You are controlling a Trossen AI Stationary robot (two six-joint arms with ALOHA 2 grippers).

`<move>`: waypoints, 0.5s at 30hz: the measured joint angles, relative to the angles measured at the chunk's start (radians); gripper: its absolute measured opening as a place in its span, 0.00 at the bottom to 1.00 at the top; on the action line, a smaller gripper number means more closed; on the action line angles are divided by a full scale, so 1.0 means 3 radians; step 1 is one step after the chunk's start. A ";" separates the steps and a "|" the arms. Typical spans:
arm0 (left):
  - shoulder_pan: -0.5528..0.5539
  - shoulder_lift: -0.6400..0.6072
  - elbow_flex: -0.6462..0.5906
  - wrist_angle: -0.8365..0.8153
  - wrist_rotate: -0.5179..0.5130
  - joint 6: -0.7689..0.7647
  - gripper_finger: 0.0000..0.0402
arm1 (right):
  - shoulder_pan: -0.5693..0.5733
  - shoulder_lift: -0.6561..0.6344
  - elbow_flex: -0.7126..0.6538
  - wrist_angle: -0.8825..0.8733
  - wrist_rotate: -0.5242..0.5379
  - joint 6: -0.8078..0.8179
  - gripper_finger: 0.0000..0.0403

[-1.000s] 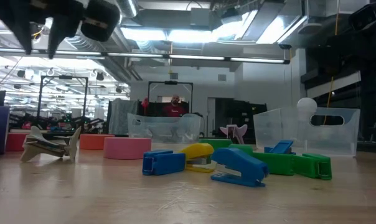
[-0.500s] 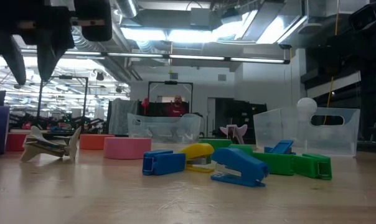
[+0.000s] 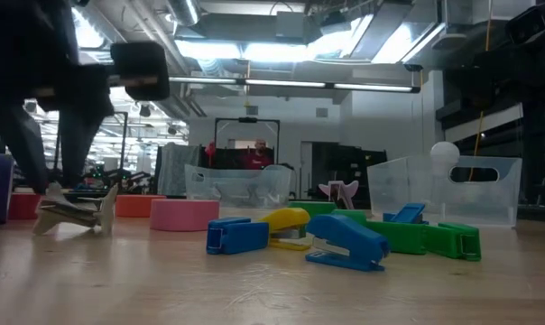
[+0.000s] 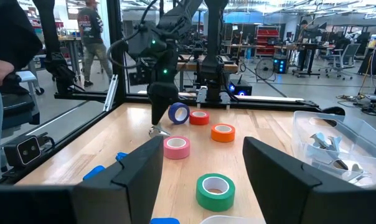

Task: Pick and place Stapler, Stapler remover, tape
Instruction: Put the grey stapler remover into the top transparent bin

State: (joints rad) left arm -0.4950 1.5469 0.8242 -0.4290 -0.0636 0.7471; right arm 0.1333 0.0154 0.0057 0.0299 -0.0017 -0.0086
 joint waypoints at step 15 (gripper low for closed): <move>0.0023 0.0045 0.0000 -0.0083 -0.0246 0.0078 0.20 | -0.0001 0.0000 0.0000 0.0000 0.0000 -0.0001 0.56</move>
State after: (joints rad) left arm -0.4881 1.5604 0.8242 -0.4539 -0.1376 0.7704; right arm 0.1329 0.0154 0.0057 0.0299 -0.0017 -0.0088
